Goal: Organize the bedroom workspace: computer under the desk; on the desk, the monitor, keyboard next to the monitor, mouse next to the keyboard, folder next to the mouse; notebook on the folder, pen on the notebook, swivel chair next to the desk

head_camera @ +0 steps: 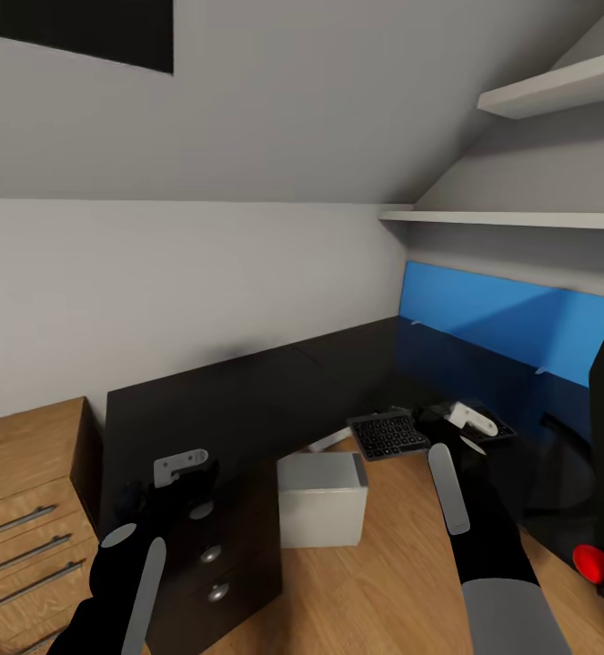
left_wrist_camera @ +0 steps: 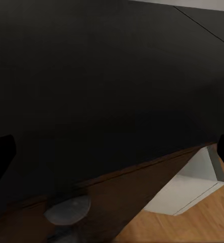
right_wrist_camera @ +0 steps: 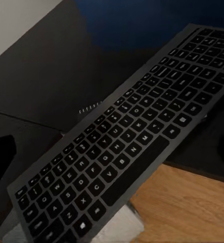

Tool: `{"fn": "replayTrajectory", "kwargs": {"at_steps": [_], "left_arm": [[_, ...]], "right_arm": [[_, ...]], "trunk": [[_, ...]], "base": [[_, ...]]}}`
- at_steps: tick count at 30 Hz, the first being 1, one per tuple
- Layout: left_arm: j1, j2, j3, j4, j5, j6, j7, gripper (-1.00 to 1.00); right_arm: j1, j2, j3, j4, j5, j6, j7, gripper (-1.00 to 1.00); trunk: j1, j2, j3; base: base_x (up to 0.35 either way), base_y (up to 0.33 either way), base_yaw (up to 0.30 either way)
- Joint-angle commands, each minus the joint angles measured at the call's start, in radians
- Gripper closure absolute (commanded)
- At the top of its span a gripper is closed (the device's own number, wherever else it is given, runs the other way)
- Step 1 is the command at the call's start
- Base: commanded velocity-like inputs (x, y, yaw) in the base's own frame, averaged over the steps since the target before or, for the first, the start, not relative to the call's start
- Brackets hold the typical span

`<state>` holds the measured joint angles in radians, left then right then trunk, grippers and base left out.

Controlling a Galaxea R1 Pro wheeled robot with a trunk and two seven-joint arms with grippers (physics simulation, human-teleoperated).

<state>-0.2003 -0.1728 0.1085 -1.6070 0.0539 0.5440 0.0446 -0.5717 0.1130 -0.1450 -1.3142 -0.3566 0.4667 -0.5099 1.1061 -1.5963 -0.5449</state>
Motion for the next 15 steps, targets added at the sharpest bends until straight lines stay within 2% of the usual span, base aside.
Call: {"fn": "replayTrajectory", "kwargs": {"at_steps": [1,9,15], "left_arm": [[-0.001,-0.001,0.000,-0.001,0.006,0.005,0.005,-1.00],[-0.001,0.000,0.000,-0.001,0.006,0.005,0.005,-1.00],[-0.001,0.001,0.001,-0.001,0.007,0.005,0.005,-1.00]], "right_arm": [[-0.001,0.000,-0.001,0.001,-0.009,0.003,-0.005,-1.00],[-0.001,0.000,0.001,0.021,-0.008,0.003,0.008,-1.00],[-0.001,0.000,0.001,0.024,-0.009,0.003,0.027,-1.00]], "trunk": [[-0.001,-0.001,-0.001],[-0.001,-0.001,-0.001],[-0.001,-0.001,-0.001]], "base": [[-0.305,0.000,0.000],[-0.305,0.000,0.000],[-0.186,0.000,0.000]]}}
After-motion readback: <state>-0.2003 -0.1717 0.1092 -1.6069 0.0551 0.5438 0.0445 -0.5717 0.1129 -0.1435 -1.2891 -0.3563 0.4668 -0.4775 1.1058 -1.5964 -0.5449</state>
